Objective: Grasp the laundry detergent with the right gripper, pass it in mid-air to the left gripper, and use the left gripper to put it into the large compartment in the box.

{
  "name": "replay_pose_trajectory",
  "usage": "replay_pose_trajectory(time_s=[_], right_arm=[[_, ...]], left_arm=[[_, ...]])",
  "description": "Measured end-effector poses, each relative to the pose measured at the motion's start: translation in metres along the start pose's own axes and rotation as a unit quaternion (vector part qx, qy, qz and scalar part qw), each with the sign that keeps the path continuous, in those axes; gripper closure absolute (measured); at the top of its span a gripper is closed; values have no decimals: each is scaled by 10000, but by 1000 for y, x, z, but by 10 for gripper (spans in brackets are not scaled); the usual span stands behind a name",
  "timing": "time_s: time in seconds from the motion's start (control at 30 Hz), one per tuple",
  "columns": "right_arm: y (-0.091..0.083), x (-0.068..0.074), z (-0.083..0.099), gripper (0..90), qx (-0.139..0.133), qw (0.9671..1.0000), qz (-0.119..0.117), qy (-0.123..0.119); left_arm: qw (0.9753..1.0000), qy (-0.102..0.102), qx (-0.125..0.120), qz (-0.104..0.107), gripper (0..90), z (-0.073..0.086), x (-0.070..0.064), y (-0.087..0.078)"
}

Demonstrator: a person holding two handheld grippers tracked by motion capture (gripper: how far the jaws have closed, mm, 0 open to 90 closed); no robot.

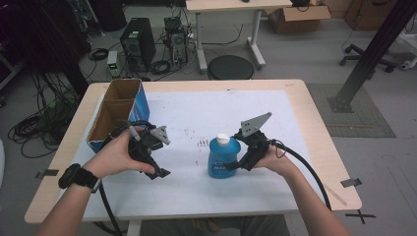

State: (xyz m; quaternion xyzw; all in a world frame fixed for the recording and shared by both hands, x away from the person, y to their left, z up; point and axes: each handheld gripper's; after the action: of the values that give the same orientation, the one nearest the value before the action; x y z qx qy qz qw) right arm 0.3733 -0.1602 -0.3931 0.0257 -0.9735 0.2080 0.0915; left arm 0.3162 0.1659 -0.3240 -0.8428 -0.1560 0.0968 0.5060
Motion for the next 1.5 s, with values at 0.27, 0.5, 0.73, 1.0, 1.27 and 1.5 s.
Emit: replay_pose_trajectory(time_s=[0.27,0.5,0.73,1.0,1.27,1.5], right_arm=[[5,1,0,110,-30,10000,-45,-75],[6,0,1,161,-49,9999,-45,-88],[7,0,1,218,-57,9999,-59,-116],[7,0,0,245,-77,9998,-47,-148],[7,0,0,273,-61,9998,-46,-175],[7,0,1,300,-38,9998,-41,-199]], left_arm=[[10000,53,26,2,51,-2,0,0],[10000,59,15,-2,50,-3,0,0],[10000,27,-1,-6,51,-2,0,-1],[10000,39,33,-15,51,-1,0,-1],[10000,40,26,-8,51,-1,0,-2],[10000,36,32,-17,51,-1,0,-2]])
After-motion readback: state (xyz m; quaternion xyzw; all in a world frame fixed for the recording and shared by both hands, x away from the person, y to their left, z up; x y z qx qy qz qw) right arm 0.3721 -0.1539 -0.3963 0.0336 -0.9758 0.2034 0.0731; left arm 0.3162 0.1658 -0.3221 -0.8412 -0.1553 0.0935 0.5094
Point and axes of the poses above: each handheld gripper's, and its own axes: y roughly forward along the jaws, z roughly out of its underside, x roughly to its left, and after that the axes turned 5 degrees about -x, right-handed
